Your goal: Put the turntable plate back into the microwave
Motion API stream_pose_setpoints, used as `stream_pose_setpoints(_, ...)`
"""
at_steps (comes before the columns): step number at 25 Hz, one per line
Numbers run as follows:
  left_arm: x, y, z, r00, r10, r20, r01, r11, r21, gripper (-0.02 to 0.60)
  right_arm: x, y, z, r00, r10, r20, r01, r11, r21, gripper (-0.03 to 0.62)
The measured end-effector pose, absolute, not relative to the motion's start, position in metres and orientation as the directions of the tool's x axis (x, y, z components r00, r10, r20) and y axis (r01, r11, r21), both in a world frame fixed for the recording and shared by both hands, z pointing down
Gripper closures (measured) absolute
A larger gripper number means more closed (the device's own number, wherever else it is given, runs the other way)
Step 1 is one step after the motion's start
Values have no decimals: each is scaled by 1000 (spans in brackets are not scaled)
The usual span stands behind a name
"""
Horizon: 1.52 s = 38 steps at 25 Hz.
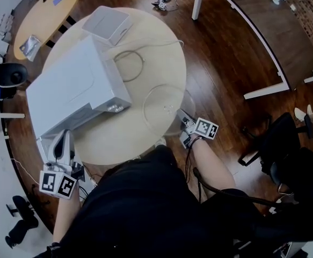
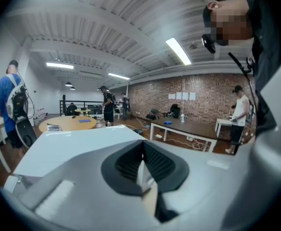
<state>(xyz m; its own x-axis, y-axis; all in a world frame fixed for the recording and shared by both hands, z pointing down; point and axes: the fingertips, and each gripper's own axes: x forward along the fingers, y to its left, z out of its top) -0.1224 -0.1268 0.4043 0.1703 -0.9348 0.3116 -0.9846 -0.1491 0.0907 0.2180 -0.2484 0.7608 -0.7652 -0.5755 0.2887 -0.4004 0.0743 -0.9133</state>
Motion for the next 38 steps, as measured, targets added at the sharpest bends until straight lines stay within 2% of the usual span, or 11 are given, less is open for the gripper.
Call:
stream_pose_setpoints(6,-138,-129,414,164,-936,311,-985,-138,103,578,218,-250,751,-744,-612,268,-378,54,-924,543)
stream_pose_setpoints(9,-138,-133,429,199,-921,334,-979,-174,104,578,216,-249,744,-722,-641,260,-373,44,-927,551)
stream_pose_setpoints(13,-133,-136,424,246,-920,305,-969,-224,105,578,211,-245,739,-692,-682,235,-329,8,-944,562)
stream_pose_setpoints(20,-164,-119,429,221,-923,316,-974,-190,127,578,216,-243,733,-633,-739,230,-300,-39,-953,569)
stream_pose_setpoints(25,-176,-112,424,217,-930,297,-973,-184,137,578,220,-239,733,-596,-764,247,-302,-72,-951,569)
stream_pose_setpoints(30,-178,-109,431,239,-936,257,-968,-209,140,578,229,-239,731,-563,-805,186,-280,-26,-960,569)
stream_pose_setpoints(34,-172,-102,433,258,-938,232,-963,-230,140,578,241,-226,726,-491,-843,220,-239,-113,-964,569)
stream_pose_setpoints(38,-179,-93,425,247,-944,219,-967,-223,126,578,236,-227,715,-468,-863,192,-194,-112,-975,569)
